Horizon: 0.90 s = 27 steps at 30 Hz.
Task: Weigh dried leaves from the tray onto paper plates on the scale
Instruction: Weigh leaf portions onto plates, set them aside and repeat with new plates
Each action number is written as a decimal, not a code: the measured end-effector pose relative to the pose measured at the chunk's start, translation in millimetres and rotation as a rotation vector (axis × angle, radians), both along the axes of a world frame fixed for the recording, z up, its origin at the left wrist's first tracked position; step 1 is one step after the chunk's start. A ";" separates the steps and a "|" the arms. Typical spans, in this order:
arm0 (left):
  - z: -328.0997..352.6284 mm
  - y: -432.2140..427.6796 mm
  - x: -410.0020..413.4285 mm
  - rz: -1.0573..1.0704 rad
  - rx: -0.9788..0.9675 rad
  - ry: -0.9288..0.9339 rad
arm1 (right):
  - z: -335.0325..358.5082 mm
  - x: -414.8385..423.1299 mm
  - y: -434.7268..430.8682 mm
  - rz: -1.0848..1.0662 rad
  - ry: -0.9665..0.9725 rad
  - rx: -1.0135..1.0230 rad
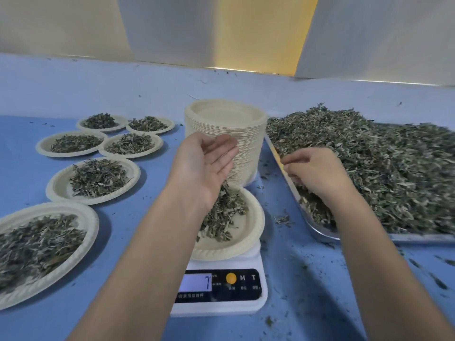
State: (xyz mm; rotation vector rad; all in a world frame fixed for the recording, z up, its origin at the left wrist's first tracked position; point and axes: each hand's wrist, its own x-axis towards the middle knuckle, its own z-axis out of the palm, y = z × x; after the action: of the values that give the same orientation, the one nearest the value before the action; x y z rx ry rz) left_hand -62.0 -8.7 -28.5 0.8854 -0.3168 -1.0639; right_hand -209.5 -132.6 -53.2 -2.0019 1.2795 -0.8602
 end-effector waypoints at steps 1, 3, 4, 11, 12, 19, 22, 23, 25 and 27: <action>0.2 -2.4 -3.1 -0.017 0.000 0.002 | -2.3 -8.9 -6.3 -0.037 0.111 -0.005; 1.3 -7.6 -8.9 -0.048 0.004 -0.006 | -4.1 -23.7 -15.5 -0.080 0.331 0.045; 1.8 -10.2 -11.5 -0.060 0.004 -0.011 | -4.3 -29.0 -18.8 -0.087 0.425 0.088; 2.4 -22.2 -22.5 -0.107 -0.010 -0.022 | -4.8 -41.6 -14.0 0.150 0.878 0.269; 2.1 -23.5 -23.8 -0.110 -0.009 -0.020 | -6.7 -40.7 -14.1 0.159 0.902 0.262; 1.1 -28.8 -26.0 -0.110 -0.007 0.007 | -29.2 -31.8 -27.9 0.085 0.597 0.235; -0.7 -30.2 -27.6 -0.123 0.003 0.007 | -35.3 -32.8 -31.7 0.014 0.490 0.191; -1.5 -30.3 -28.3 -0.125 0.006 0.008 | -36.1 -33.5 -31.9 -0.005 0.461 0.192; -2.7 -30.3 -28.9 -0.125 0.007 0.014 | -36.8 -33.9 -31.8 -0.040 0.417 0.195; -3.1 -29.2 -27.6 -0.119 0.005 0.026 | -35.4 -34.2 -32.1 -0.081 0.372 0.167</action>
State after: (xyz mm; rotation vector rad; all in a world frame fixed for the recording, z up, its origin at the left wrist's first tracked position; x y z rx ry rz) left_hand -89.6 -37.9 -31.6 0.8648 -0.3490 -1.1850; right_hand -243.8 -164.7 -88.6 -2.0469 1.5890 -0.4080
